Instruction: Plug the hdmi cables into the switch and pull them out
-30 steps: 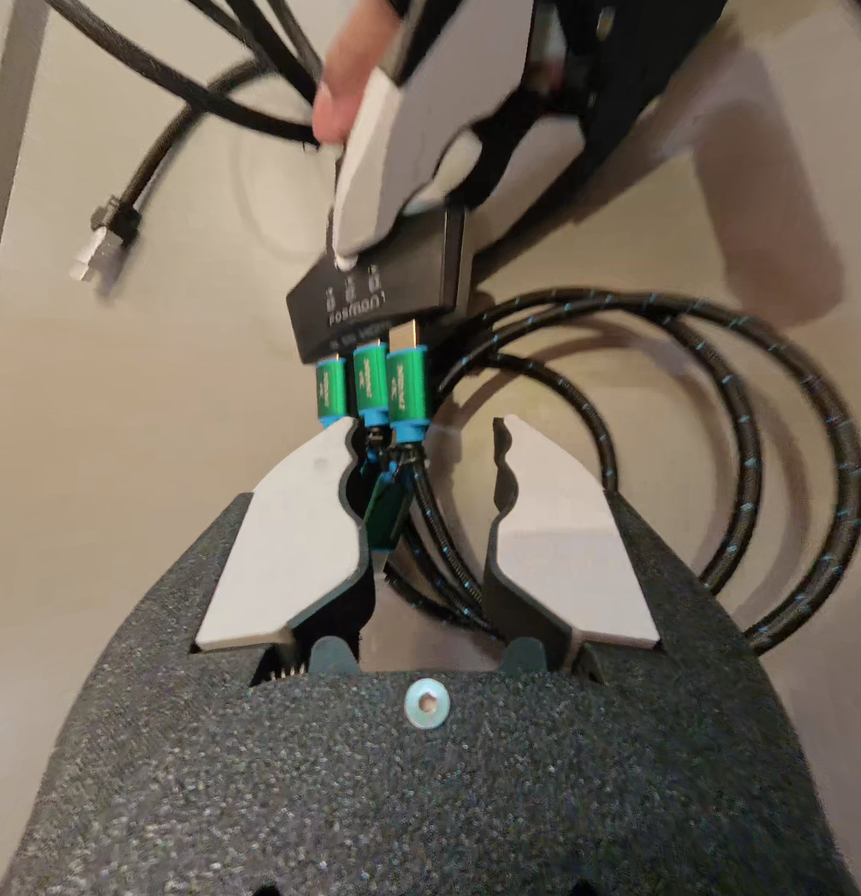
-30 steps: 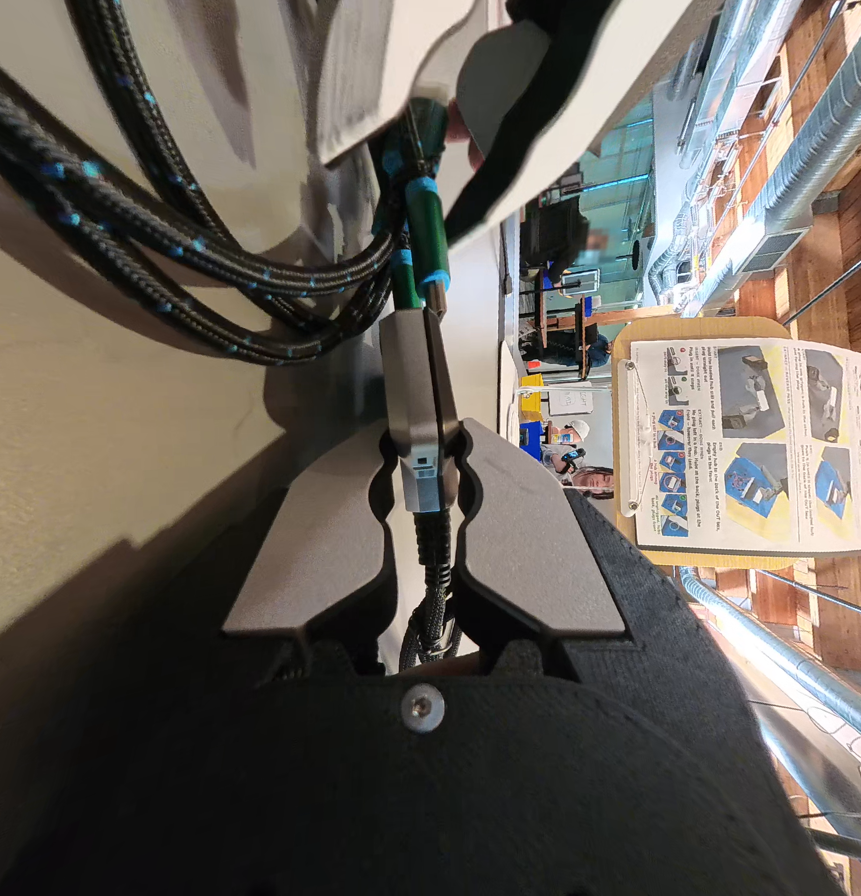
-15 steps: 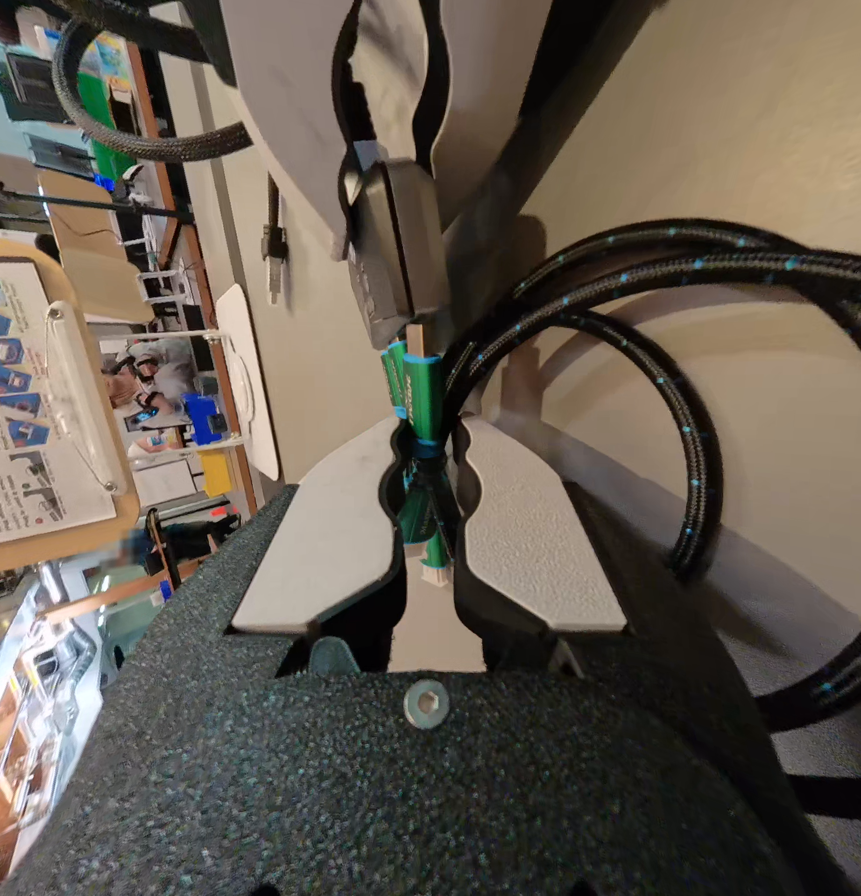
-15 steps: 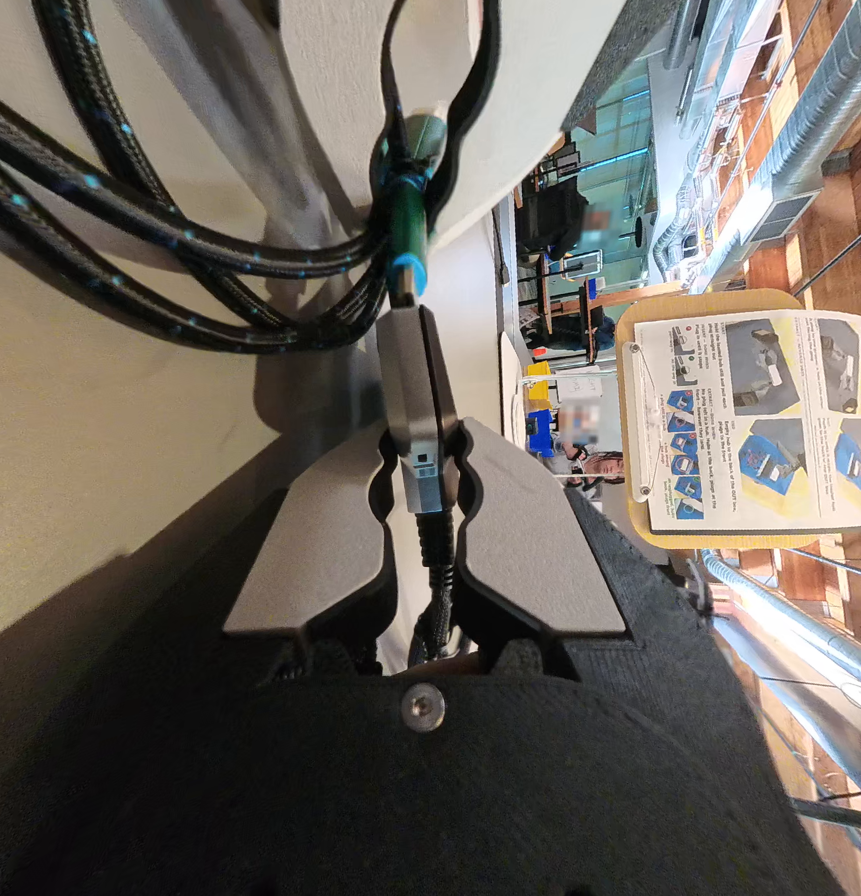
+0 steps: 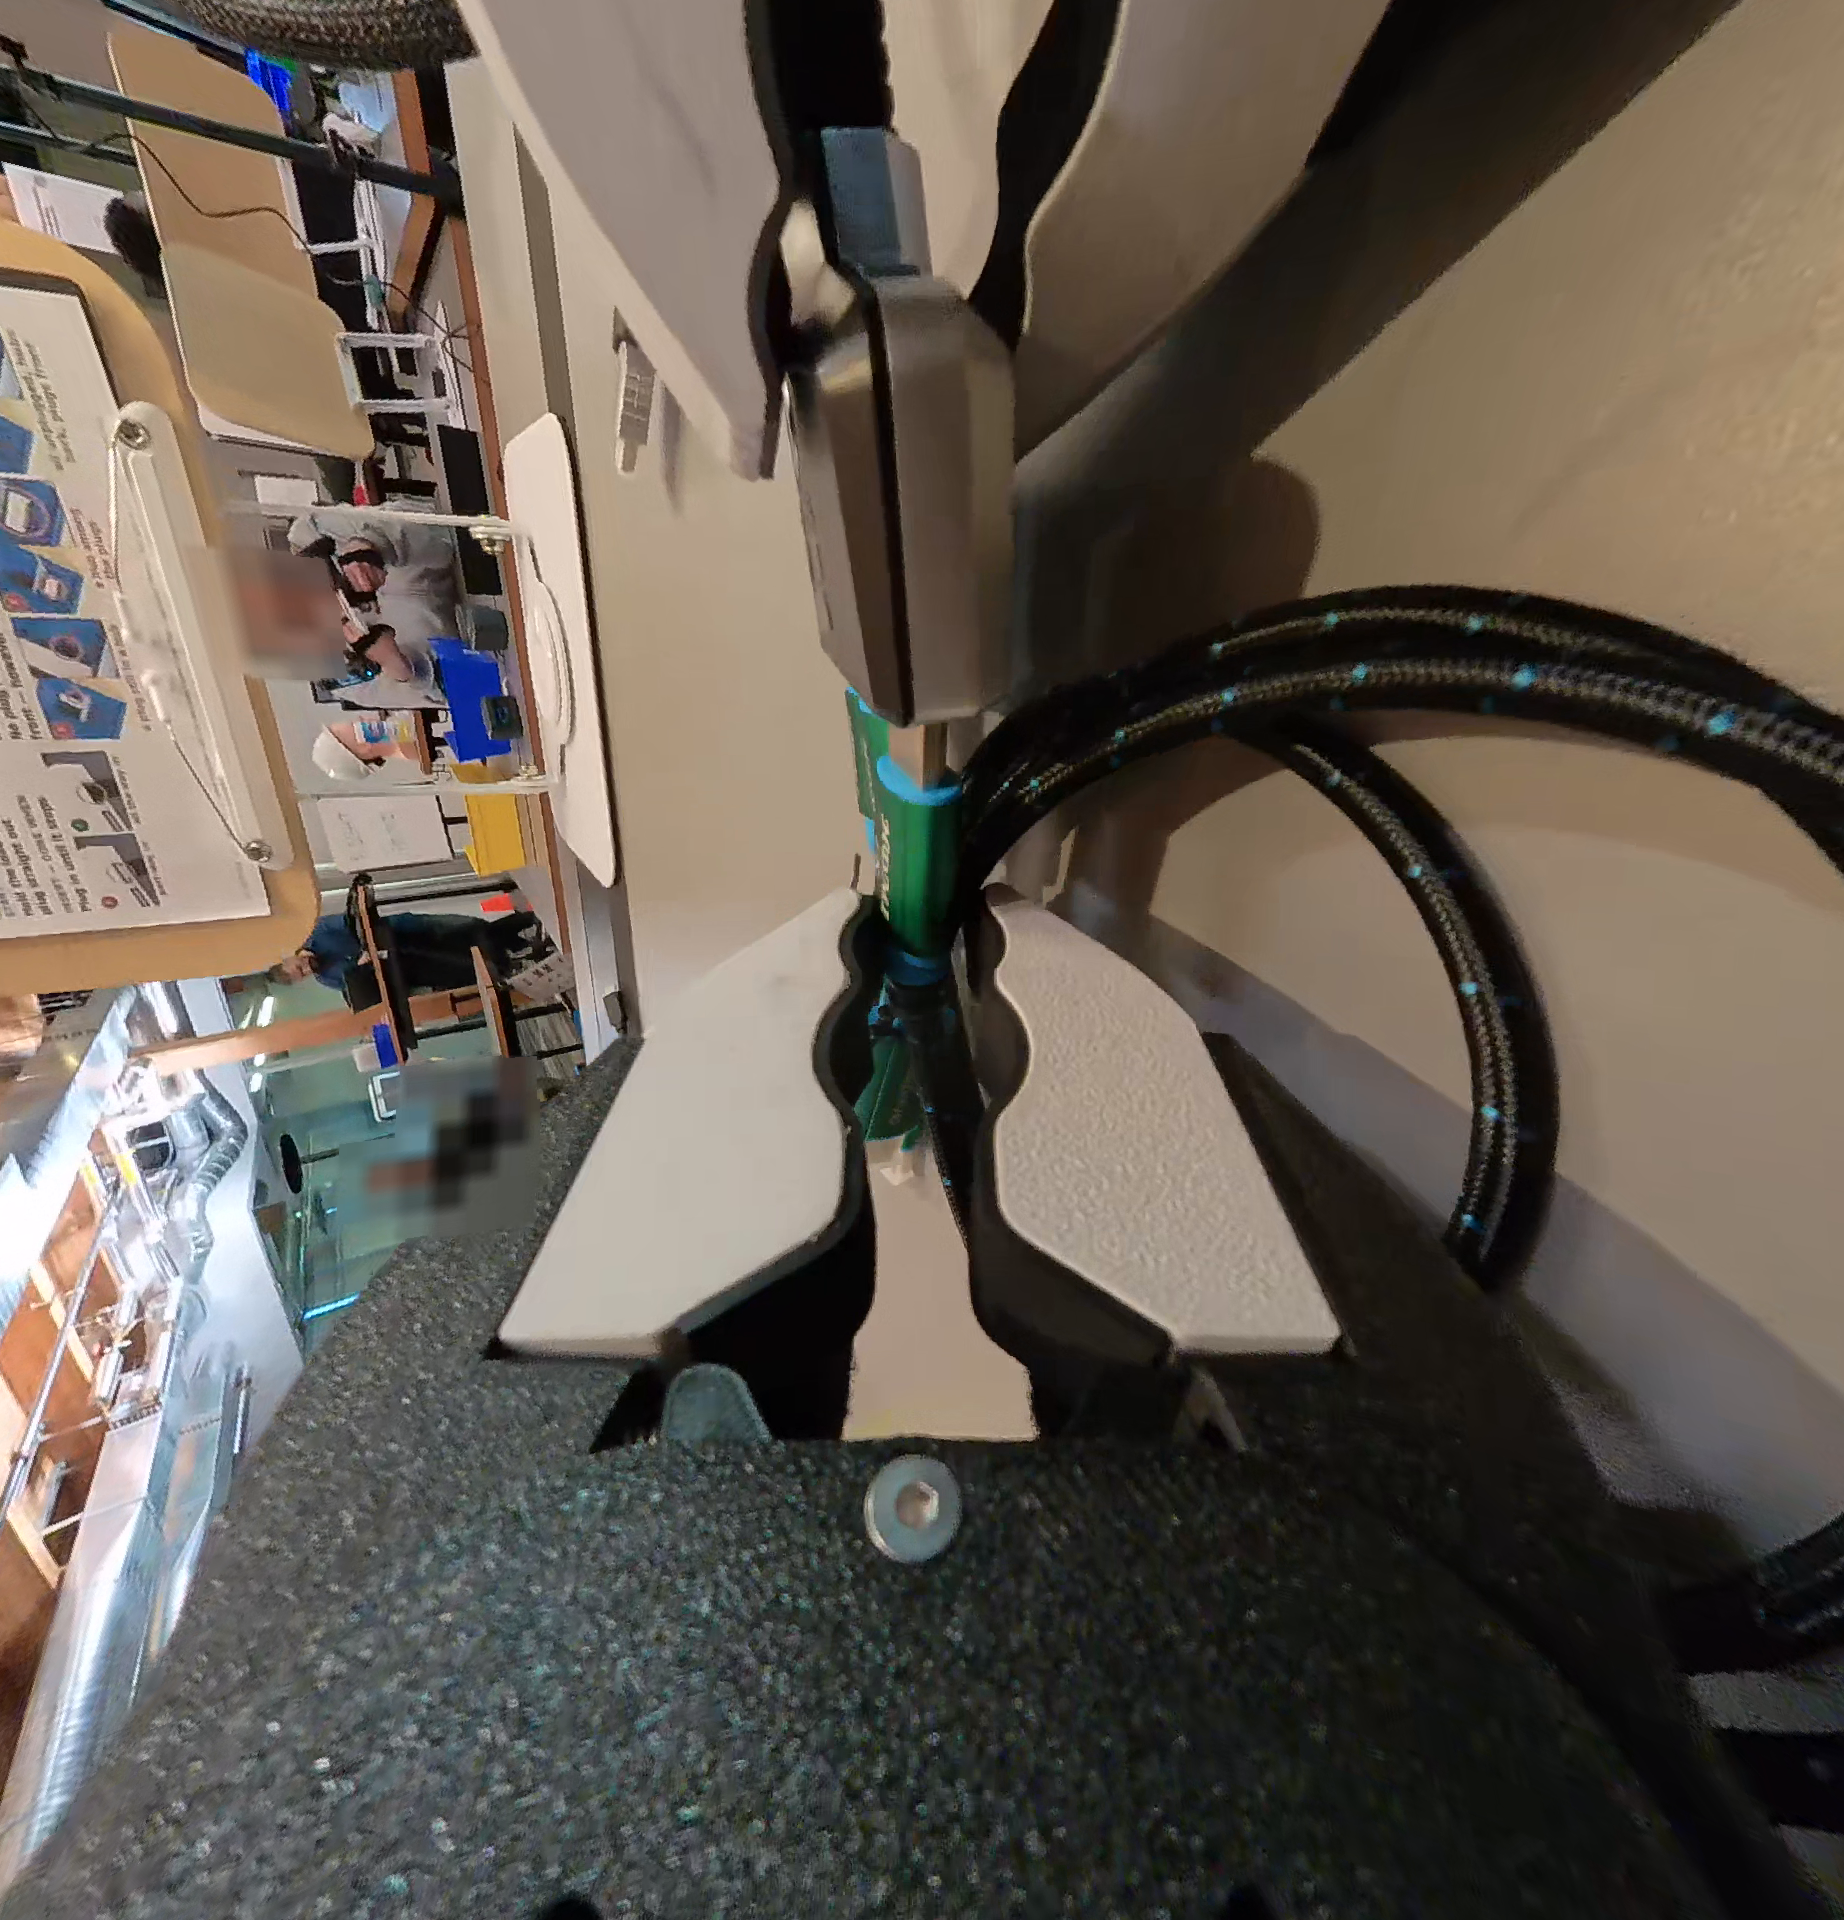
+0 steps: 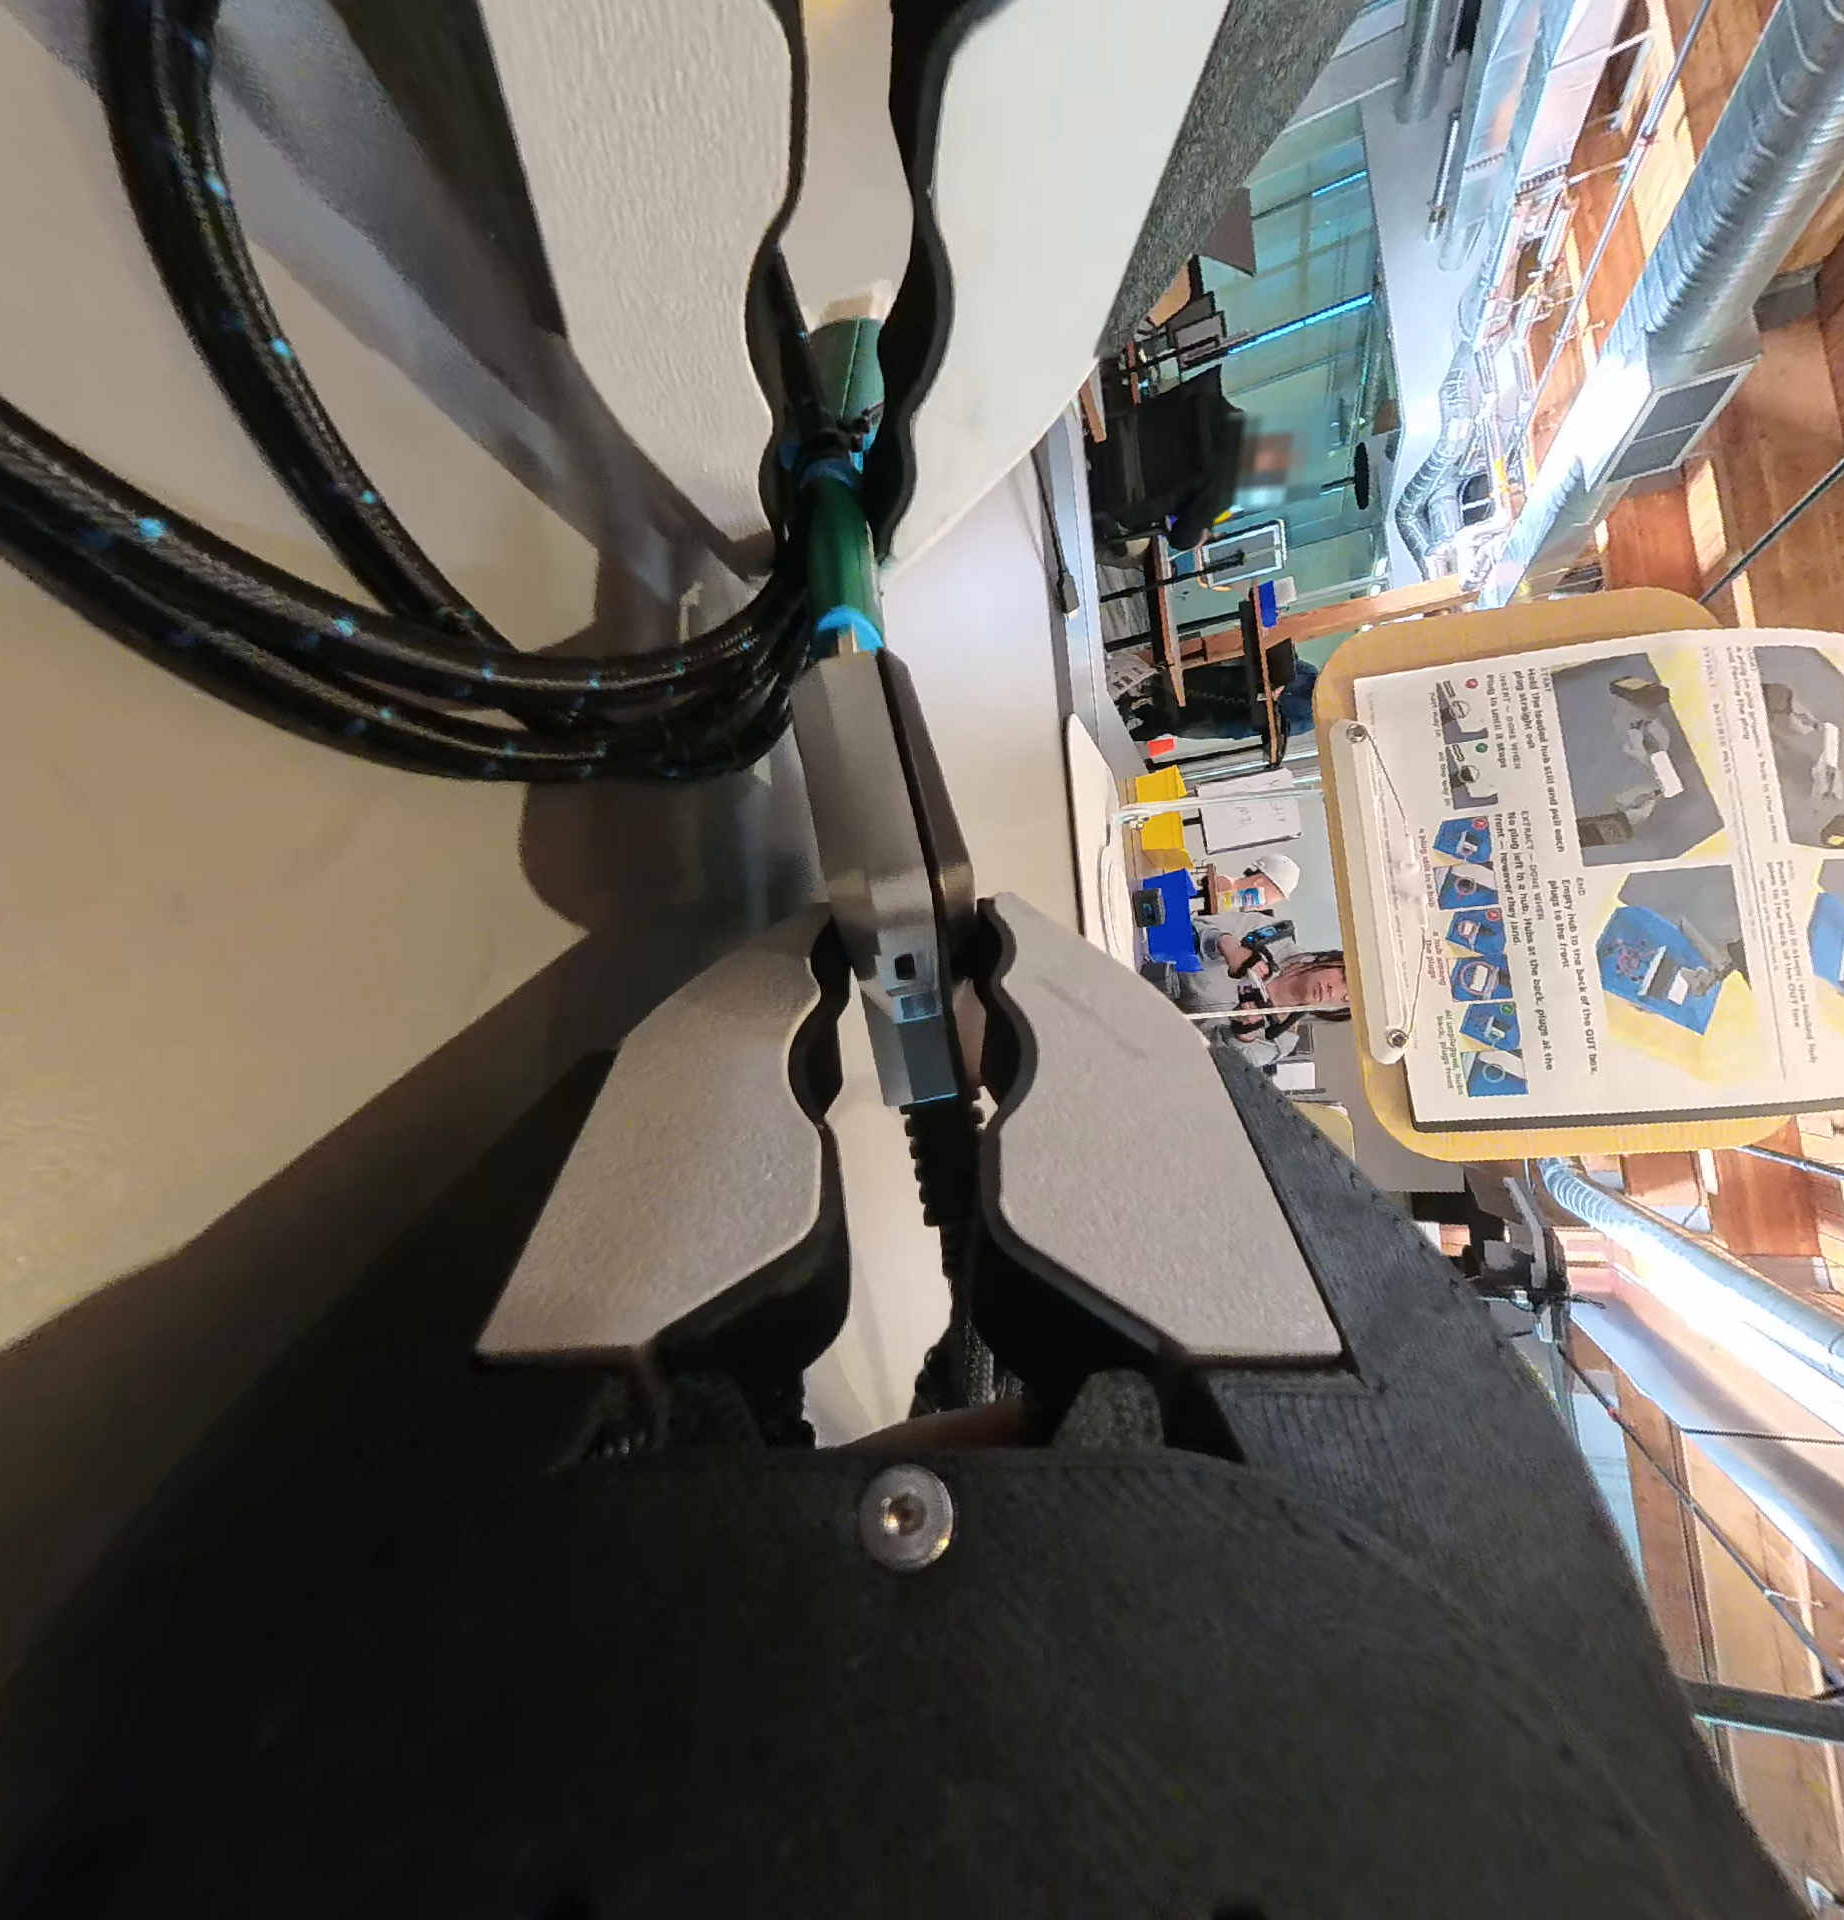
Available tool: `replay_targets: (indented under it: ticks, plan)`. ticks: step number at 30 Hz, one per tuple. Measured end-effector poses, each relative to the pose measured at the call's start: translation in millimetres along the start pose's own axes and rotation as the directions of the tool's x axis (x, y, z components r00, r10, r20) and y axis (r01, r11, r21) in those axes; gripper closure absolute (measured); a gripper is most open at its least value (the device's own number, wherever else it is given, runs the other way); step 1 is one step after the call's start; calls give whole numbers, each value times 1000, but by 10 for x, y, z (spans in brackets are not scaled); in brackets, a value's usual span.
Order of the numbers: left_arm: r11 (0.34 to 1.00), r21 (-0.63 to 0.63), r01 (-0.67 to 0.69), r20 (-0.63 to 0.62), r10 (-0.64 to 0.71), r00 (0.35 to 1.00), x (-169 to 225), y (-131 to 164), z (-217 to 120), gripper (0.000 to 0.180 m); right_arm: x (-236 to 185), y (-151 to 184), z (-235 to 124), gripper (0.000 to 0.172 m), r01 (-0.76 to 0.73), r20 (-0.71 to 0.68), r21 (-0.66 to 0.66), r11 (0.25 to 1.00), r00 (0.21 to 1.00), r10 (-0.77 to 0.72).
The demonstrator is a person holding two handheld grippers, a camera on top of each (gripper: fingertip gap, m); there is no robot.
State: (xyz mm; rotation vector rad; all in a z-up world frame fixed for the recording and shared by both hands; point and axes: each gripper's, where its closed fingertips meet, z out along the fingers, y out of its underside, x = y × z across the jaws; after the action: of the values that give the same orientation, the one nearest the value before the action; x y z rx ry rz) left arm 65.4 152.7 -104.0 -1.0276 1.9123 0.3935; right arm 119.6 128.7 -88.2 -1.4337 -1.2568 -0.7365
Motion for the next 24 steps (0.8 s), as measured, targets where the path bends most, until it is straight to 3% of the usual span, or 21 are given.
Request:
replay_targets:
  ticks: [12,24]
  plan:
    - [999,23,23,-23,-23,999,19,-31,-22,165,-26,-36,-40,149,33,-23,22,999,999,-33]
    - [994,74,81,-60,-77,995,46,-114,-43,165,-59,-314,-238,147,216,-112,185,959,974,-198]
